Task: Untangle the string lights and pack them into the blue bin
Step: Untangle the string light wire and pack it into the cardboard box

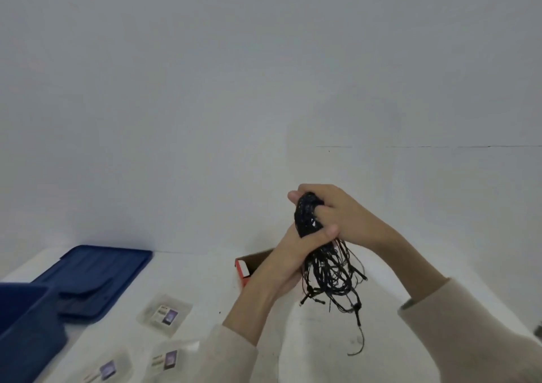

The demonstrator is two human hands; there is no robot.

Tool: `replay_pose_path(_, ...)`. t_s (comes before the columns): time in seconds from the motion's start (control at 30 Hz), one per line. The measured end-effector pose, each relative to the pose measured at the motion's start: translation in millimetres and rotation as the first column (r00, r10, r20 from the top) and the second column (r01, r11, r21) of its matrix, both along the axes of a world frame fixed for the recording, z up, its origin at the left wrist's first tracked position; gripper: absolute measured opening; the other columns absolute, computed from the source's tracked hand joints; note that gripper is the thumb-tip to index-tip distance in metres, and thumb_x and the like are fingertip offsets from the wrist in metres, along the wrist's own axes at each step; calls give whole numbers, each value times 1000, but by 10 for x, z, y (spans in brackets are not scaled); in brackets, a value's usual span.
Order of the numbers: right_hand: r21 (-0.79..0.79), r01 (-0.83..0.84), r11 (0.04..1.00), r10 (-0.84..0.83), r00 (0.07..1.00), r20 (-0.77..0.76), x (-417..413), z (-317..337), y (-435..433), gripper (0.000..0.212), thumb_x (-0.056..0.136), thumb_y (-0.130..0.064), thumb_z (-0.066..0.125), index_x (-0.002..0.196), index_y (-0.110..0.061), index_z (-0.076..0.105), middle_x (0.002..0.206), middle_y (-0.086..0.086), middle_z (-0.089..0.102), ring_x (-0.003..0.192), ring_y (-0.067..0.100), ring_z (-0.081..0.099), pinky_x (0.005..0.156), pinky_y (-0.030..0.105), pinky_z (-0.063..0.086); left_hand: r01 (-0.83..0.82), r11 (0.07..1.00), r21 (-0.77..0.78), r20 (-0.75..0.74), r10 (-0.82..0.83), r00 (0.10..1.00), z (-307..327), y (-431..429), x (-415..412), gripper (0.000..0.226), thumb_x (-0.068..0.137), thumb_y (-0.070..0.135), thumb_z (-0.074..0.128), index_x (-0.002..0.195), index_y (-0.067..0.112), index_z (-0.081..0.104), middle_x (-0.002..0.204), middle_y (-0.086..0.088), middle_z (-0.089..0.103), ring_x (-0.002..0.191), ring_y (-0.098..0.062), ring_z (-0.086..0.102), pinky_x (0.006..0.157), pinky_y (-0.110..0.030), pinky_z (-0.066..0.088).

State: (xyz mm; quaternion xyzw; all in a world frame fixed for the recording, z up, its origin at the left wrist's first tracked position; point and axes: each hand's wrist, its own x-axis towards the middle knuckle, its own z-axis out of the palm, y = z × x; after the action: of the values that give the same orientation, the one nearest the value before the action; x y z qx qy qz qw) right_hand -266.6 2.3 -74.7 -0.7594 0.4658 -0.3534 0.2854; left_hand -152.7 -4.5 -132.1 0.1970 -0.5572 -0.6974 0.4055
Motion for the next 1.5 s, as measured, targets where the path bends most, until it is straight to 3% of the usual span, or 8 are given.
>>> replay_pose_path(0.23,142,166,976,-170,985,21,-153,-158,-144,27,90,2,43,73,-7,62,83,-25,64,87,-7,59,72,9,45,38,999,-35,443,-18,897,-19,-117,230,7,83,4,62,86,5,68,53,4,56,58,-11,57,84,-35,53)
replay_pose_path(0.4,334,224,915,-280,951,131,-312,-305,-300,23,85,7,42,85,12,64,53,8,45,43,12,36,43,17,28,74,990,-120,665,25,746,-23,-309,460,24,80,26,69,62,12,61,63,-4,64,60,-18,58,66,-26,48)
replay_pose_path(0.63,612,-167,773,-448,538,714,-299,-735,-380,20,89,9,40,81,3,57,51,5,58,40,11,55,38,15,46,-291,928,234,364,194,911,-221,-400,322,35,84,9,57,50,11,48,64,-5,49,46,-6,52,54,-15,43)
replay_pose_path(0.77,530,-326,783,-487,211,848,15,-1053,-340,13,70,1,57,81,4,61,61,13,63,44,15,59,39,16,49,-166,819,548,-175,307,935,-291,-370,221,21,56,13,69,45,17,52,67,0,65,72,-15,63,75,-31,47)
replay_pose_path(1.0,456,-264,850,-354,355,865,608,-1518,-334,50,82,-31,69,125,-8,58,121,20,61,111,36,52,103,61,34,-236,799,554,-305,458,835,-370,-592,116,13,86,14,45,73,13,48,97,-3,71,92,-21,67,76,-29,52)
replay_pose_path(1.23,460,-178,870,-216,700,680,377,-1506,-421,21,88,-6,60,106,-15,66,84,-3,63,72,10,59,62,16,45,-450,766,460,-243,596,765,-298,-836,534,20,93,15,42,76,10,51,62,1,56,55,-11,54,59,-21,47)
replay_pose_path(1.33,103,292,951,-289,956,-41,255,-1632,-590,28,91,-8,53,117,-17,58,111,-7,56,98,14,51,70,11,44,-597,744,301,-163,657,736,-214,-956,603,20,95,9,41,78,9,51,59,3,56,53,-10,52,56,-22,46)
replay_pose_path(1.5,-118,133,984,-177,785,-594,234,-1791,-732,25,96,-20,43,115,-15,58,138,4,42,110,21,44,78,26,38,-630,765,133,-8,636,771,-354,-1081,455,13,95,12,47,87,8,56,66,3,61,56,-11,58,62,-26,48)
